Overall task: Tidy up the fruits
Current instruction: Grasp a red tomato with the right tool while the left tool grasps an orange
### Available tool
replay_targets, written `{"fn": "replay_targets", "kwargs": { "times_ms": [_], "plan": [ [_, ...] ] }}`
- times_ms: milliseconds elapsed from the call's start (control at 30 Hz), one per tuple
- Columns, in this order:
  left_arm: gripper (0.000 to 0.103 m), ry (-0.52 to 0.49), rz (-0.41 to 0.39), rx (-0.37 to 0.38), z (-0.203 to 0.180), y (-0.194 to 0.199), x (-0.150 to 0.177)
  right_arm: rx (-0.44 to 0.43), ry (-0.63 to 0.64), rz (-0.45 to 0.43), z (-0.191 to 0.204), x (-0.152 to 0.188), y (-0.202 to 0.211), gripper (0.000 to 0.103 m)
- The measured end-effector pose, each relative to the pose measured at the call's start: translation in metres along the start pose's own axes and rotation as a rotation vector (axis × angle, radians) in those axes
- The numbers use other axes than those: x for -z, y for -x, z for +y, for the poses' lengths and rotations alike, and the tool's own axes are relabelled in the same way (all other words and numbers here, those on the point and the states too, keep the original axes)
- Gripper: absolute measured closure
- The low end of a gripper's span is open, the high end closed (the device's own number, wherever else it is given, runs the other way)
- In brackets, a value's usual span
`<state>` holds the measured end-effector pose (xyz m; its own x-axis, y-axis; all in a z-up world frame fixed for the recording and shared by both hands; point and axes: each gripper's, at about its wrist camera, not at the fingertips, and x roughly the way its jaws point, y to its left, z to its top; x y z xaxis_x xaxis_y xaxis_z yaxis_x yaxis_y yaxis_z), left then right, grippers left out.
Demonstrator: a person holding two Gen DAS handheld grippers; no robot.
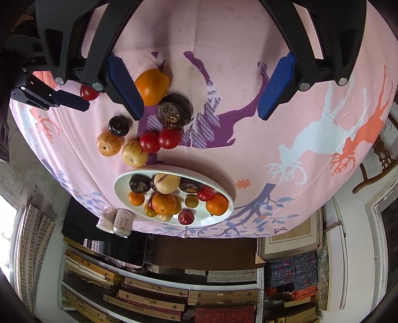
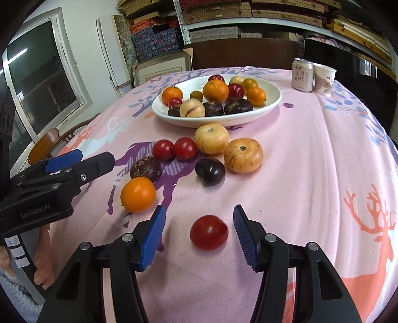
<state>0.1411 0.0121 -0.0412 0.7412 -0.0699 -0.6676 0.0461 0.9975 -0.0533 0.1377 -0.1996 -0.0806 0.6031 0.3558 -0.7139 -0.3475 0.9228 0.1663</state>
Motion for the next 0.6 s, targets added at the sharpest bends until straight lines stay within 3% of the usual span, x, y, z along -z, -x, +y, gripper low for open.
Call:
{"fn": "replay_targets", "kwargs": {
  "times_ms": [200, 367, 600],
  "plan": [
    [0.012, -0.04, 0.006, 0.015, -0.008, 0.0, 0.002, -0.014, -0.021, 0.054, -0.003, 0.002, -0.007, 0.052],
    [0.012, -0.086, 0.005, 0.019, -0.018, 0.001, 0.005, -0.008, -0.06, 0.054, -0.01, 0.005, -0.004, 0.073],
    [0.012, -0.124, 0.008, 0.038, -0.026, 0.001, 0.007, -0.018, -0.11, -0.02, -0.021, 0.006, 0.01, 0.073]
  ]
}}
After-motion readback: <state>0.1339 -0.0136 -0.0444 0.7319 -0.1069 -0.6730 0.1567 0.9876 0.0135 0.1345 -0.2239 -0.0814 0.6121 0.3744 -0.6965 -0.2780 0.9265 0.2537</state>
